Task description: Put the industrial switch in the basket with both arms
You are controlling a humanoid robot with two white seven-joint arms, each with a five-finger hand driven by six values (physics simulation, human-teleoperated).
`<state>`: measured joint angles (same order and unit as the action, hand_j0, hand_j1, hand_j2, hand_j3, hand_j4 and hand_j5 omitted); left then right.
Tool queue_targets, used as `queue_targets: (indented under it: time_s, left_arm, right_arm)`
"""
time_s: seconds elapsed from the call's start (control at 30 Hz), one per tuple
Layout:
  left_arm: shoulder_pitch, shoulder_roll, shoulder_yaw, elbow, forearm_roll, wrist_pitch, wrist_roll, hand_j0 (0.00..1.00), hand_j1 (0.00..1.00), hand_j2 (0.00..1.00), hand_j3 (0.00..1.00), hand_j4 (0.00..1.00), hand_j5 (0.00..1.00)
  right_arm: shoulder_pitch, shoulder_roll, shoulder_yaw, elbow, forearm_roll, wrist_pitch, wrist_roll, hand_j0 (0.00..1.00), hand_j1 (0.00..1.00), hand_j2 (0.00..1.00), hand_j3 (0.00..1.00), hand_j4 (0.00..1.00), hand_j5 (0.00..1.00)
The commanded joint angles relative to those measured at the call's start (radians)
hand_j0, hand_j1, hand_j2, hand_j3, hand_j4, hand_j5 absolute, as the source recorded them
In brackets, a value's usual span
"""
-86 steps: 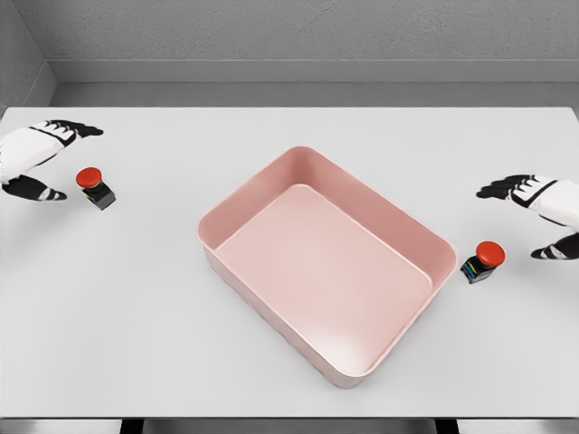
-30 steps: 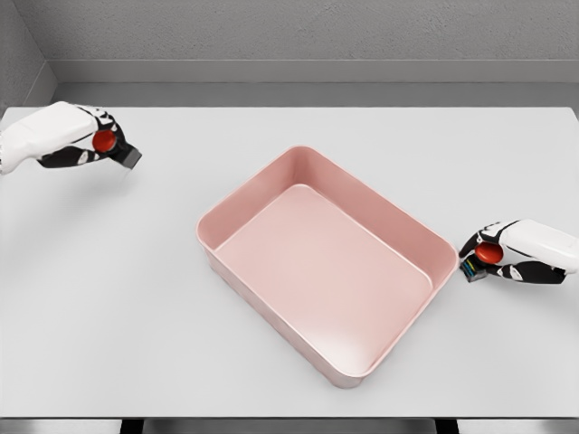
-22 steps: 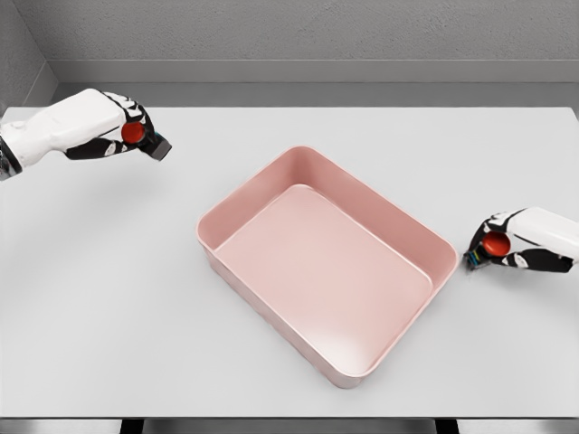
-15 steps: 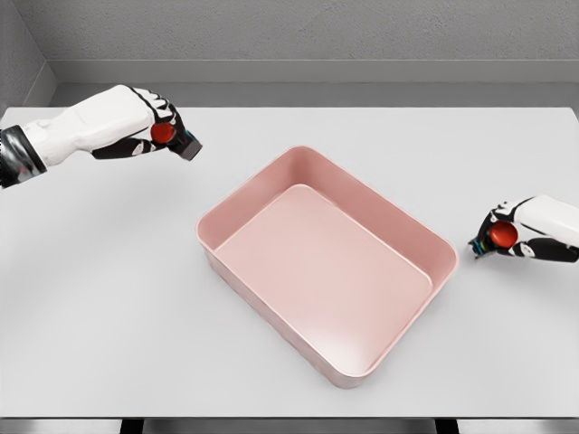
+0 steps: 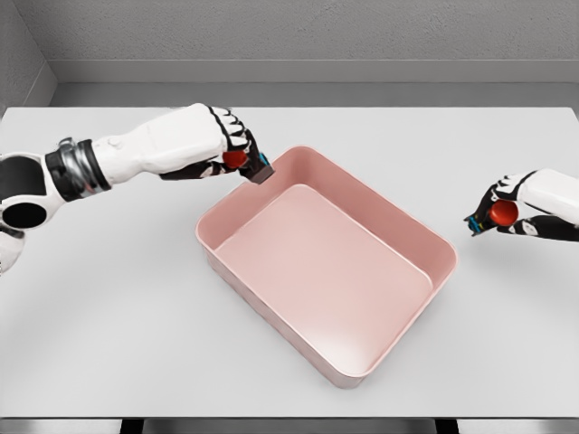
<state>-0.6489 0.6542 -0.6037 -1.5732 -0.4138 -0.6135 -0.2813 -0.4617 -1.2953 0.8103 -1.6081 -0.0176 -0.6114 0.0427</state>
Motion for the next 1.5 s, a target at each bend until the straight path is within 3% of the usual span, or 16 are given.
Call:
queue_targets:
  time_s: [0.0, 0.13, 0.17, 0.2, 0.23, 0.6, 0.9, 0.97, 1.3, 1.37, 1.4, 1.43, 1.47]
  left_arm:
    - [-0.002, -0.025, -0.030, -0.031, 0.009, 0.003, -0.009, 0.48, 0.48, 0.48, 0.48, 0.48, 0.48]
    - [-0.029, -0.056, -0.088, -0.054, 0.007, 0.003, -0.019, 0.50, 0.50, 0.50, 0.50, 0.50, 0.50]
    - [-0.037, -0.065, -0.094, -0.056, 0.006, 0.003, -0.021, 0.58, 0.58, 0.58, 0.58, 0.58, 0.58]
    - [-0.044, -0.074, -0.100, -0.057, 0.010, 0.003, -0.019, 0.89, 0.89, 0.89, 0.89, 0.89, 0.89]
    - [-0.046, -0.074, -0.097, -0.057, 0.013, 0.003, -0.018, 1.00, 1.00, 1.00, 1.00, 1.00, 1.00]
    - [-0.087, -0.105, -0.099, -0.094, 0.013, 0.003, -0.013, 1.00, 1.00, 1.00, 1.00, 1.00, 1.00]
    - [-0.087, -0.094, -0.099, -0.097, 0.000, 0.003, -0.021, 1.00, 1.00, 1.00, 1.00, 1.00, 1.00]
    - [-0.087, -0.091, -0.093, -0.097, 0.006, 0.003, -0.019, 1.00, 1.00, 1.00, 1.00, 1.00, 1.00]
    - [-0.081, -0.033, -0.057, -0.091, 0.038, 0.003, -0.016, 1.00, 1.00, 1.00, 1.00, 1.00, 1.00]
    - [-0.080, -0.012, -0.050, -0.088, 0.044, 0.003, -0.016, 1.00, 1.00, 1.00, 1.00, 1.00, 1.00]
    - [-0.080, -0.008, -0.048, -0.082, 0.046, 0.003, -0.016, 1.00, 1.00, 1.00, 1.00, 1.00, 1.00]
    - [-0.078, 0.005, -0.048, -0.082, 0.052, 0.003, -0.016, 1.00, 1.00, 1.00, 1.00, 1.00, 1.00]
    - [-0.075, 0.018, -0.048, -0.080, 0.053, 0.003, -0.016, 1.00, 1.00, 1.00, 1.00, 1.00, 1.00]
  right_arm:
    - [0.000, -0.009, -0.007, -0.044, -0.007, 0.000, 0.000, 0.45, 0.45, 0.45, 0.45, 0.45, 0.45]
    - [-0.015, -0.006, -0.011, -0.087, -0.005, 0.000, 0.000, 0.45, 0.45, 0.45, 0.45, 0.45, 0.45]
    - [-0.017, -0.004, -0.011, -0.089, -0.005, 0.000, 0.000, 0.45, 0.45, 0.45, 0.45, 0.45, 0.45]
    - [-0.022, -0.004, -0.011, -0.102, -0.005, 0.000, 0.002, 0.45, 0.45, 0.45, 0.45, 0.45, 0.45]
    - [-0.028, -0.004, -0.011, -0.113, -0.005, 0.000, 0.002, 0.45, 0.45, 0.45, 0.45, 0.45, 0.45]
    - [-0.043, 0.042, -0.010, -0.156, 0.004, 0.000, 0.034, 0.45, 0.45, 0.45, 0.45, 0.45, 0.45]
    - [-0.046, 0.073, -0.008, -0.158, 0.005, 0.000, 0.039, 0.45, 0.45, 0.45, 0.45, 0.45, 0.45]
    - [-0.046, 0.119, -0.007, -0.158, 0.005, 0.000, 0.075, 0.45, 0.45, 0.45, 0.45, 0.45, 0.45]
    - [-0.078, 0.287, -0.007, -0.158, 0.068, 0.000, 0.085, 0.47, 0.47, 0.47, 0.47, 0.47, 0.47]
    - [-0.086, 0.317, -0.007, -0.158, 0.070, 0.000, 0.132, 0.60, 0.60, 0.60, 0.60, 0.60, 0.60]
    - [-0.086, 0.324, -0.007, -0.158, 0.070, 0.000, 0.134, 0.76, 0.76, 0.76, 0.76, 0.76, 0.76]
    - [-0.086, 0.340, -0.007, -0.158, 0.093, 0.000, 0.134, 1.00, 1.00, 1.00, 1.00, 1.00, 1.00]
    - [-0.086, 0.353, -0.007, -0.158, 0.111, 0.000, 0.134, 1.00, 1.00, 1.00, 1.00, 1.00, 1.00]
